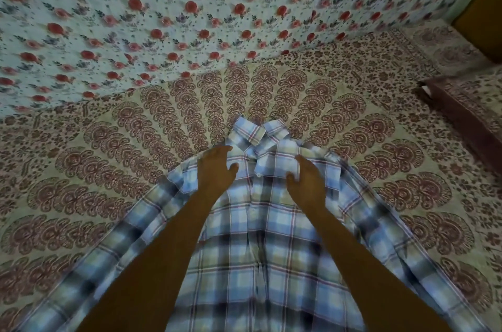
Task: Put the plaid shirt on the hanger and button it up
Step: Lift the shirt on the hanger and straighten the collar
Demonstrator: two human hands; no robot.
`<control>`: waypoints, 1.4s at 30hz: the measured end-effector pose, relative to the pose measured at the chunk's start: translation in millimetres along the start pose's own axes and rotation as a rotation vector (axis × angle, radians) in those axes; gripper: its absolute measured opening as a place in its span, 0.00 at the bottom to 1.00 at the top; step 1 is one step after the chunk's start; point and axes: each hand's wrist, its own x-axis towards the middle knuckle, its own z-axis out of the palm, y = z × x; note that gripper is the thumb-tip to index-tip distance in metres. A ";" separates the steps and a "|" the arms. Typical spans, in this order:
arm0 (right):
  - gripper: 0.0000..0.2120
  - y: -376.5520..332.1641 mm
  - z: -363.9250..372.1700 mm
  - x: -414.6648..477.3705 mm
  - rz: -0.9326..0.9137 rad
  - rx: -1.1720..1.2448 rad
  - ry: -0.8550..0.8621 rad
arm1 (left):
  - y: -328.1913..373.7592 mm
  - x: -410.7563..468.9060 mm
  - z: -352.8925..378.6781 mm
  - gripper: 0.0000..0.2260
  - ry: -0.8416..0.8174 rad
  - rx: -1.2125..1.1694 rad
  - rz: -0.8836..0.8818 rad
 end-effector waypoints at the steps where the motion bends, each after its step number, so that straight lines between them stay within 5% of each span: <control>1: 0.25 3.4 6.8 15.2 -0.018 -0.088 -0.009 | -7.9 14.9 6.3 0.23 0.004 0.040 -0.006; 9: 0.42 33.5 57.7 60.0 -0.020 -0.426 -0.084 | -39.8 76.8 43.5 0.24 -0.134 0.136 -0.121; 15: 0.42 35.7 43.7 66.3 -0.023 -0.532 -0.091 | -38.7 73.1 51.6 0.14 0.024 0.091 -0.185; 27: 0.39 -43.7 -6.1 -3.4 0.162 0.259 0.160 | -42.7 -54.0 38.9 0.19 0.215 -0.290 -0.016; 31: 0.37 -54.3 -10.4 -26.6 0.260 0.206 0.100 | -46.9 -89.2 40.4 0.22 0.207 -0.289 0.023; 35: 0.22 -42.0 -9.3 -48.4 0.244 0.269 0.143 | -49.3 -113.9 47.7 0.24 0.201 -0.288 0.020; 39: 0.28 -34.3 -7.8 -68.5 0.229 0.274 0.134 | -44.8 -136.3 48.6 0.15 0.177 -0.318 0.049; 42: 0.28 -31.6 -4.7 -79.4 0.193 0.167 0.088 | -44.0 -146.7 49.0 0.18 0.170 -0.295 0.070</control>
